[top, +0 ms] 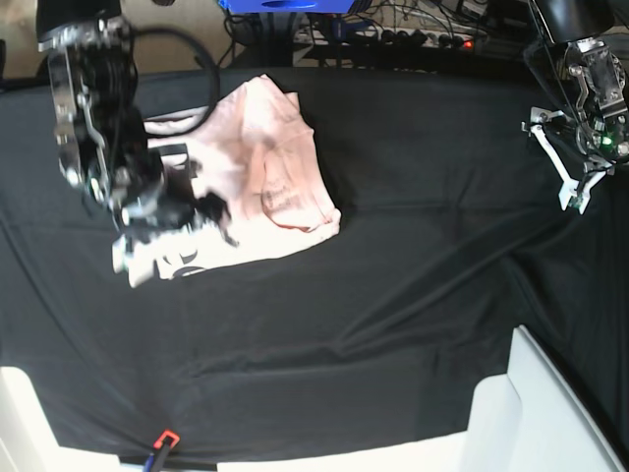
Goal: Fold the T-shirt properly
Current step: 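Press and smooth the folded layer with the right gripper, then release, then move the left gripper to the pink folded flap on the shirt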
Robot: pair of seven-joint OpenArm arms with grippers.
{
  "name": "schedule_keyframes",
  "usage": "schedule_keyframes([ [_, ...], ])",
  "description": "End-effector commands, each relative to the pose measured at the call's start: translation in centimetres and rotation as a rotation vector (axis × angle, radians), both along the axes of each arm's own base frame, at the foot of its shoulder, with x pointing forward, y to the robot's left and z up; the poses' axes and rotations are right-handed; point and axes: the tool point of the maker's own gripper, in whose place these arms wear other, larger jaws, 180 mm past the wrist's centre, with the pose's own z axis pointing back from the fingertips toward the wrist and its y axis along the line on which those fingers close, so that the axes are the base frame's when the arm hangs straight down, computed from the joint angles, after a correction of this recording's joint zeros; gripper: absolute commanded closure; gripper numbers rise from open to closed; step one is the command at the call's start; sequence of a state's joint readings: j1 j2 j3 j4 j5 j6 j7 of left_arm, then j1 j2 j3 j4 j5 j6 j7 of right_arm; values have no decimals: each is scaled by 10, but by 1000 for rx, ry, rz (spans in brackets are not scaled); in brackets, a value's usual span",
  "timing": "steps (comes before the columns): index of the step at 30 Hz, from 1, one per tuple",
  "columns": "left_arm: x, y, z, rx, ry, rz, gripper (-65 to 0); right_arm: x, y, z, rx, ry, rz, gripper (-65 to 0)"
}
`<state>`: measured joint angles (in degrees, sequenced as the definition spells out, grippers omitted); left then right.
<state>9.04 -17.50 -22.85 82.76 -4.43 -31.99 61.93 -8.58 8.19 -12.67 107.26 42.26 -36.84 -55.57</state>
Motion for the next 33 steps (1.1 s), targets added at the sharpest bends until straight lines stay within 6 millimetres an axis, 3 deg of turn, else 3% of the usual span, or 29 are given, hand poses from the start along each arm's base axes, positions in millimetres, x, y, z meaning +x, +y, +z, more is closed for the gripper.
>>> schedule_keyframes([
  [1, 8, 9, 12, 31, -27, -7, -459, -2, -5, 3, 7, -12, -21, -144],
  [4, 9, 9, 12, 31, -29, -7, -459, -25, -14, -9, 7, 37, -56, -184],
  [7, 9, 10, 12, 30, -31, -7, -459, -40, -14, -6, 17, 31, -102, -234],
  [12, 18, 9, 14, 27, -83, -23, -459, -66, -29, -19, -21, 41, -212, -247],
  [22, 21, 2, 13, 8, -99, -25, -459, -83, -34, -29, -35, 100, -258, -250],
  [30, 30, -53, -9, -42, -38, -195, -459, -88, -35, -36, -41, 125, -265, -250],
  [33, 31, -61, -12, -52, -31, -215, -459, -92, -31, -43, -32, 149, -269, -250],
])
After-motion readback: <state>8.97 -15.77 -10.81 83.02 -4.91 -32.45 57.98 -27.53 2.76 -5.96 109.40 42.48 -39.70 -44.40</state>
